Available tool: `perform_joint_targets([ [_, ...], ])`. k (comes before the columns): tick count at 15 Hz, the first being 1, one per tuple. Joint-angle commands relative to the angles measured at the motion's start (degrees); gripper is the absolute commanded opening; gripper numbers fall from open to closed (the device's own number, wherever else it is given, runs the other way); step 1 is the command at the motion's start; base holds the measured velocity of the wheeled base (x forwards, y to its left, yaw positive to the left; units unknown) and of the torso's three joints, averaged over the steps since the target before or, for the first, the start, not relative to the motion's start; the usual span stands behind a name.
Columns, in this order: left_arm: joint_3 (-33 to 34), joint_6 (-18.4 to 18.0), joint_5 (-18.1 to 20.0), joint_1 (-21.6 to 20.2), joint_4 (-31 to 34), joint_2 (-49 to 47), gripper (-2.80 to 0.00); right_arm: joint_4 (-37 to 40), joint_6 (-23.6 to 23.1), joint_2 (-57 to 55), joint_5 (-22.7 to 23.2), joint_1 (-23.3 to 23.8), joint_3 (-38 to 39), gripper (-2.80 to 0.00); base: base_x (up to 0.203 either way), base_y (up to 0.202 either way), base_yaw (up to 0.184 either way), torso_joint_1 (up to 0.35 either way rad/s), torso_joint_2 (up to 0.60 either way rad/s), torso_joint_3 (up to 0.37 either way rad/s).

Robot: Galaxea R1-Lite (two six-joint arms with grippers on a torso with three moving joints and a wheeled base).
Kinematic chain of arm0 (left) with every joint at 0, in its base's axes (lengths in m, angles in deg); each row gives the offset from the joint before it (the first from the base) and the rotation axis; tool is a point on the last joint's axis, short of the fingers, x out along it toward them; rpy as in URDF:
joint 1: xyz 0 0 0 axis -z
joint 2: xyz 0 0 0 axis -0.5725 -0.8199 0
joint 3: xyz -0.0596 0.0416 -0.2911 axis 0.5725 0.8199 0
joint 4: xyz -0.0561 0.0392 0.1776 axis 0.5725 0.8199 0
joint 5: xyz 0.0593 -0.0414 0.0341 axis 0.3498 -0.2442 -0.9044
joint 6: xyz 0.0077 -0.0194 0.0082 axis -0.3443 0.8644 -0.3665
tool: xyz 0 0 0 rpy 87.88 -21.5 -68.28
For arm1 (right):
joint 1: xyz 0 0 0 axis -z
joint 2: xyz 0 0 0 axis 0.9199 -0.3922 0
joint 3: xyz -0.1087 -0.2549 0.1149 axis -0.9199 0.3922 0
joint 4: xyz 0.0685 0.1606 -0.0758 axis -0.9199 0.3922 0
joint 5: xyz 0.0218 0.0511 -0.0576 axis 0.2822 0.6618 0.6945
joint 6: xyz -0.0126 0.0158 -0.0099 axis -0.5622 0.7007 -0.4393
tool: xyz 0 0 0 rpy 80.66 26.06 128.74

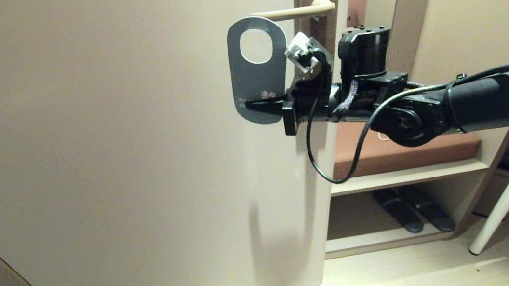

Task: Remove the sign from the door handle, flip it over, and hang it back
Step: Hand it to the other hand

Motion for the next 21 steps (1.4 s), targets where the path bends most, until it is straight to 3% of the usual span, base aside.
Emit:
perform_joint_targets([
  [1, 0.0, 0.0, 0.0, 0.0, 0.0, 0.0, -2.80, -0.2, -0.1, 4.4, 0.8, 0.0, 3.8, -2.80, 0.000, 0.000, 0.000, 0.000, 0.00, 0.000],
  [9, 0.0, 0.0, 0.0, 0.0, 0.0, 0.0, -2.80, -0.2, -0.7, 20.8, 0.0, 0.1, 26.1, -2.80, 0.000, 0.000, 0.000, 0.000, 0.00, 0.000],
  [13, 0.0, 0.0, 0.0, 0.0, 0.0, 0.0, -2.80, -0.2, -0.4, 30.9, -10.2, 1.1, 37.9, -2.80, 0.000, 0.000, 0.000, 0.000, 0.00, 0.000],
  [15, 0.0, 0.0, 0.0, 0.0, 0.0, 0.0, -2.80, -0.2, -0.2, 36.4, -12.5, 2.7, 43.7, -2.80, 0.000, 0.000, 0.000, 0.000, 0.00, 0.000],
  [18, 0.0, 0.0, 0.1, 0.0, 0.0, 0.0, -2.80, -0.1, -0.2, 44.5, -15.2, 7.6, 50.6, -2.80, 0.000, 0.000, 0.000, 0.000, 0.00, 0.000],
  [21, 0.0, 0.0, 0.0, 0.0, 0.0, 0.0, -2.80, -0.1, 2.2, 49.6, -23.1, 14.0, 54.1, -2.80, 0.000, 0.000, 0.000, 0.000, 0.00, 0.000],
])
